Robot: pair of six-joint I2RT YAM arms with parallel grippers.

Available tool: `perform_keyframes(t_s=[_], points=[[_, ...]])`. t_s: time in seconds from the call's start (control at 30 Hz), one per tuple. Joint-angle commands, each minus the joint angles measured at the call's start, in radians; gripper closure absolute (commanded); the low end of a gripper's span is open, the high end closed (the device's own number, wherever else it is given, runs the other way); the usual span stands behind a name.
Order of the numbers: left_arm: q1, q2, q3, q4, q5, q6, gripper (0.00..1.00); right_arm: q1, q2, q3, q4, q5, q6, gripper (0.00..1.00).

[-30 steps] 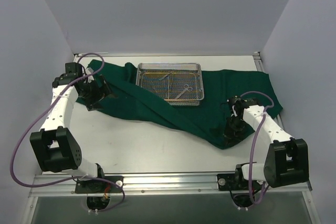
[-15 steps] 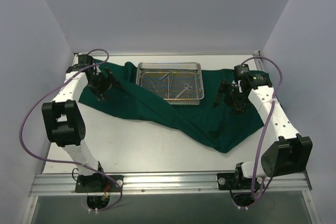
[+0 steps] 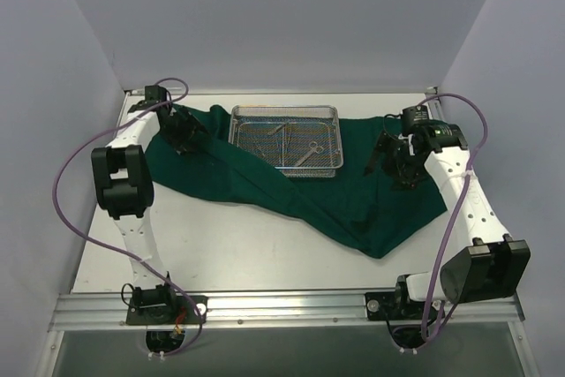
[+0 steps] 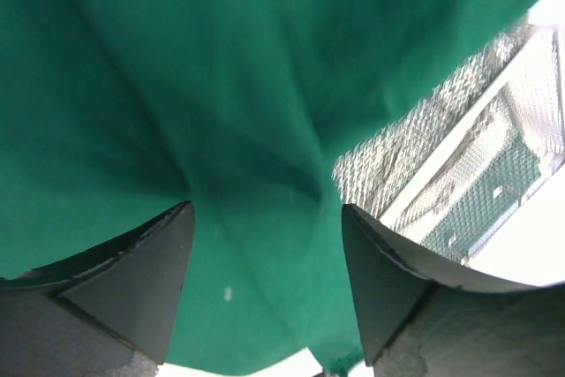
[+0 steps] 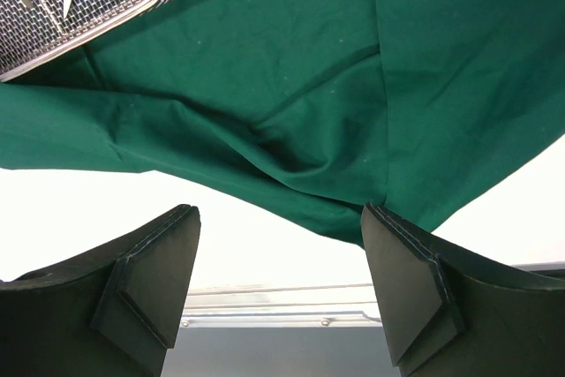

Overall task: Open and lay out the surgical kit
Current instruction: Open the surgical kit at the center of the board.

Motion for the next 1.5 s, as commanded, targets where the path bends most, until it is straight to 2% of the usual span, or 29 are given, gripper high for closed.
perform_keyframes(t_s=[0.0,0.13,0.23,0.27,0.33,0.4,0.53,0.67,0.77,0.83,1.0,1.17,1.27,1.33,1.4,1.43,1.47], points=[[-0.005,0.075,0.115,-0.006,-0.032,0.008,0.26,-0.016,-0.026,0.039,-0.047,0.023,0.007,0.25],[-0.006,0.124,0.184,-0.018,-0.038,0.027,0.37,-0.025,0.003,0.056,-0.043,0.020,0.004,0.26],[-0.005,0.140,0.231,-0.063,-0.042,0.056,0.64,-0.027,0.023,0.065,-0.035,0.014,0.001,0.26],[-0.006,0.135,0.237,-0.080,-0.044,0.068,0.82,-0.027,0.028,0.067,-0.026,0.013,0.001,0.26],[-0.008,0.086,0.201,-0.121,-0.058,0.114,0.98,-0.030,0.052,0.078,-0.015,0.011,-0.002,0.26],[-0.010,-0.012,0.127,-0.141,-0.081,0.143,0.98,-0.031,0.080,0.104,0.008,0.005,-0.008,0.26],[0.024,-0.250,-0.174,-0.216,-0.131,0.218,0.98,-0.032,0.205,0.188,0.060,-0.047,-0.017,0.26],[0.075,-0.487,-0.348,-0.303,-0.186,0.272,0.98,-0.032,0.308,0.262,0.059,-0.047,-0.036,0.26],[0.104,-0.700,-0.420,-0.452,-0.280,0.301,0.94,-0.036,0.368,0.320,0.040,-0.046,-0.059,0.26],[0.118,-0.758,-0.453,-0.510,-0.314,0.301,0.91,-0.038,0.394,0.337,0.034,-0.049,-0.076,0.26],[0.138,-0.905,-0.623,-0.566,-0.305,0.300,0.91,-0.038,0.396,0.291,0.042,-0.072,-0.083,0.26],[0.129,-0.988,-0.649,-0.610,-0.292,0.274,0.94,-0.035,0.381,0.230,0.045,-0.073,-0.099,0.26],[0.132,-1.057,-0.735,-0.649,-0.334,0.231,0.87,-0.036,0.365,0.204,0.066,-0.060,-0.096,0.27],[0.133,-1.120,-0.775,-0.669,-0.328,0.216,0.92,-0.039,0.353,0.188,0.083,-0.058,-0.085,0.26],[0.132,-1.120,-0.719,-0.683,-0.329,0.228,0.67,-0.039,0.364,0.199,0.079,-0.073,-0.086,0.26],[0.129,-1.105,-0.685,-0.677,-0.343,0.255,0.49,-0.039,0.368,0.205,0.076,-0.078,-0.088,0.26],[0.124,-1.086,-0.647,-0.669,-0.354,0.266,0.43,-0.039,0.373,0.214,0.076,-0.081,-0.089,0.26]])
